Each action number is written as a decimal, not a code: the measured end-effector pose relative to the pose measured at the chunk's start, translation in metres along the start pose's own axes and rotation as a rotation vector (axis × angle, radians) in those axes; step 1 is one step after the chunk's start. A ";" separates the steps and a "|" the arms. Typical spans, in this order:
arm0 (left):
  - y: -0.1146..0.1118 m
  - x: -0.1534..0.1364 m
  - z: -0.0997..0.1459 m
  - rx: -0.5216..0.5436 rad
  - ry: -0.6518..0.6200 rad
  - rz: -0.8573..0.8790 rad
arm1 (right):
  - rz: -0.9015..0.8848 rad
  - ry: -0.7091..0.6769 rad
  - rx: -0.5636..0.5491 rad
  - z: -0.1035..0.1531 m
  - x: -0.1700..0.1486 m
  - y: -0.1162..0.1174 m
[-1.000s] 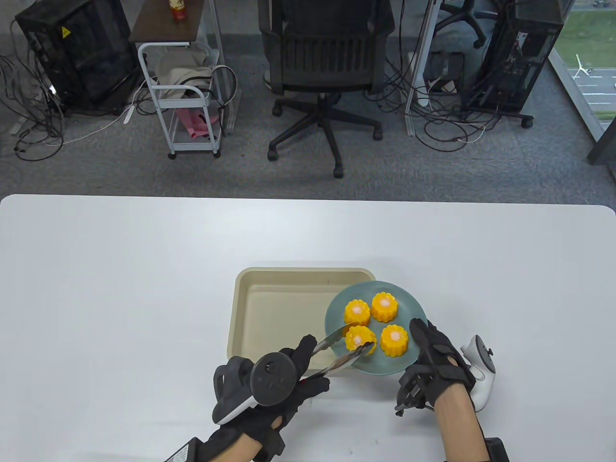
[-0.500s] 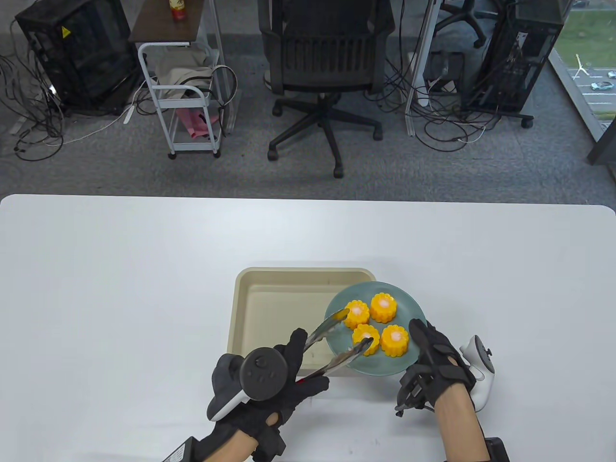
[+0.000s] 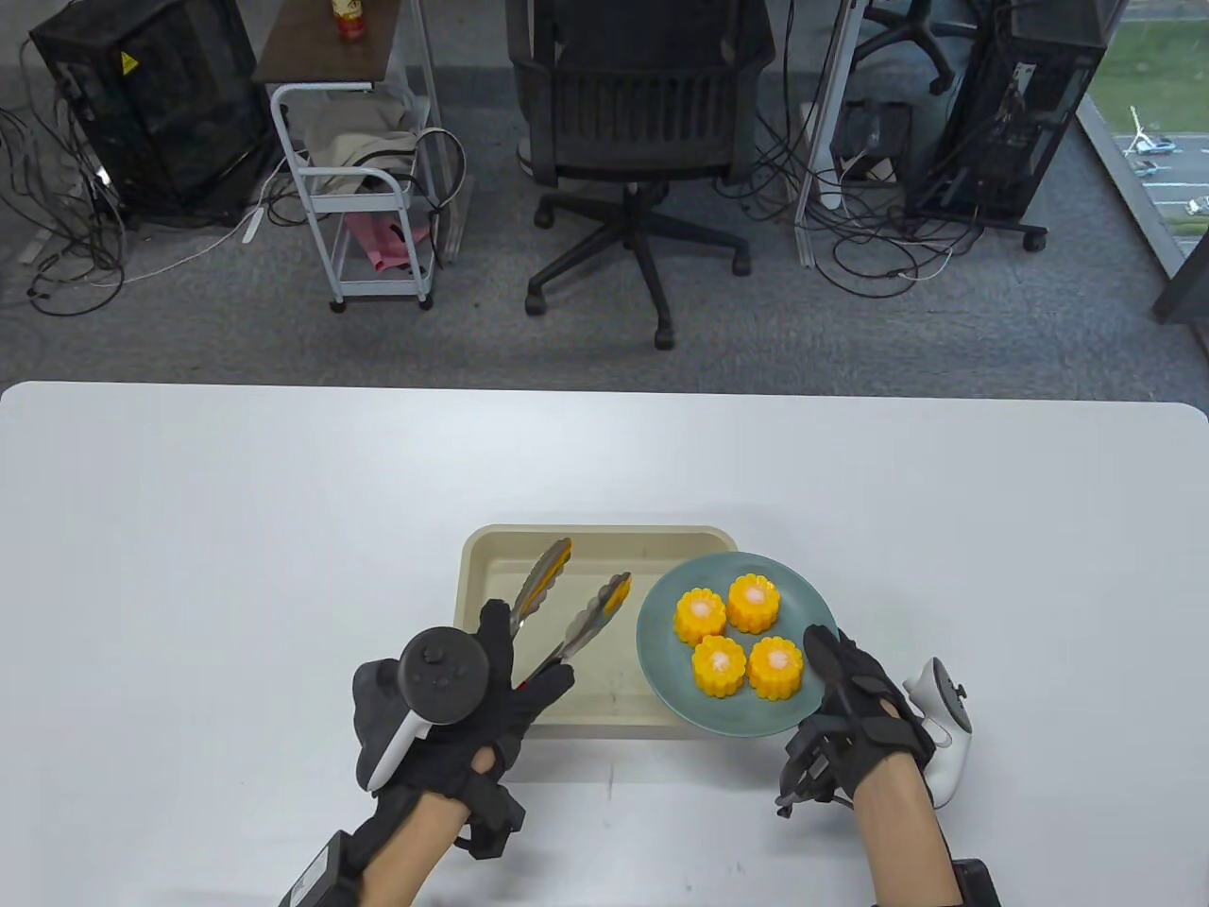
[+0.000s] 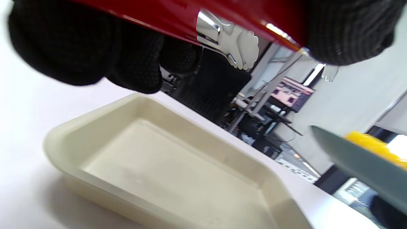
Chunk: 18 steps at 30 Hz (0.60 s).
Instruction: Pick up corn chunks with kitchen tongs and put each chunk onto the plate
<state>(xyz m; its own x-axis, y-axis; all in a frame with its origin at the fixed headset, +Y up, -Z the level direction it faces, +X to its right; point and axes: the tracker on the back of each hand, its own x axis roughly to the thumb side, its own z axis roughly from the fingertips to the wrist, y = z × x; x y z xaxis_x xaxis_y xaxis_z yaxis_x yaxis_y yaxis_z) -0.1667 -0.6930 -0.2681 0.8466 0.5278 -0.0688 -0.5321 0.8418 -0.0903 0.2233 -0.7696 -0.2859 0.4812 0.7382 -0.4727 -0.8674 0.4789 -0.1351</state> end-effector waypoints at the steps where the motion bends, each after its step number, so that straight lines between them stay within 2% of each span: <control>1: -0.002 -0.004 -0.005 -0.006 0.032 -0.011 | 0.000 0.000 0.001 0.000 0.000 0.000; 7: -0.018 -0.011 -0.025 -0.009 0.142 -0.156 | -0.005 -0.001 -0.005 0.000 0.000 0.000; 18: -0.055 0.007 -0.043 0.001 0.198 -0.473 | -0.006 -0.003 0.006 0.001 0.002 -0.001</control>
<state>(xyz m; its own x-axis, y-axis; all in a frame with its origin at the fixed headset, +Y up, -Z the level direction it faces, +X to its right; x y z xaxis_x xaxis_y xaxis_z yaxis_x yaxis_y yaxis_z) -0.1317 -0.7405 -0.3060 0.9765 0.0575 -0.2076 -0.0911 0.9835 -0.1561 0.2249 -0.7684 -0.2862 0.4871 0.7367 -0.4691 -0.8636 0.4862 -0.1331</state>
